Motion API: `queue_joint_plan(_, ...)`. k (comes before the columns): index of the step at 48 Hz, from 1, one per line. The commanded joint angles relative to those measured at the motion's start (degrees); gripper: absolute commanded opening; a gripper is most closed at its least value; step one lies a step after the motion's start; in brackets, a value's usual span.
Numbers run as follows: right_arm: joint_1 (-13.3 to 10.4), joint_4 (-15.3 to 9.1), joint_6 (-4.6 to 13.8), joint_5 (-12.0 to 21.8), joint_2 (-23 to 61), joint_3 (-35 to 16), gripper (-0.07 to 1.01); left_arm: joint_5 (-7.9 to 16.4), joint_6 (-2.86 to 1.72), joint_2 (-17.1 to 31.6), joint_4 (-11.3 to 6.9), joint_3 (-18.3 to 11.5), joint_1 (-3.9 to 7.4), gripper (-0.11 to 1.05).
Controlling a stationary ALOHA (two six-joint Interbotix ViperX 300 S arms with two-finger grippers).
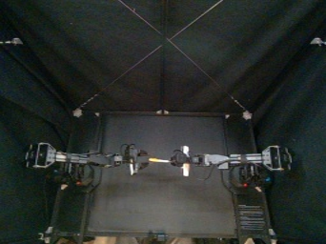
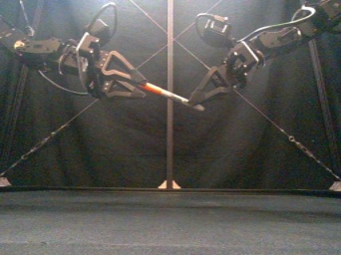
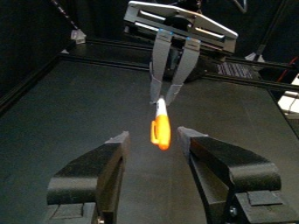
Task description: Uncap the pen
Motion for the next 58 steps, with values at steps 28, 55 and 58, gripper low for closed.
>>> queue_joint_plan(28, 0.3, -0.6, 0.18, -0.3, 0.4, -2.2, 0.48, 0.0, -0.09, 3.3, -0.97, -3.7, -0.09, 0.82)
queue_joint_plan(55, 0.1, -0.6, 0.0, -0.3, 0.6, -2.5, 0.48, 1.0, -0.09, 3.2, -0.97, -3.4, -0.09, 0.47)
queue_joint_plan(58, 0.0, -0.6, 0.0, -0.3, 0.5, -2.3, 0.48, 1.0, -0.09, 2.6, -0.97, -3.0, 0.0, 0.47)
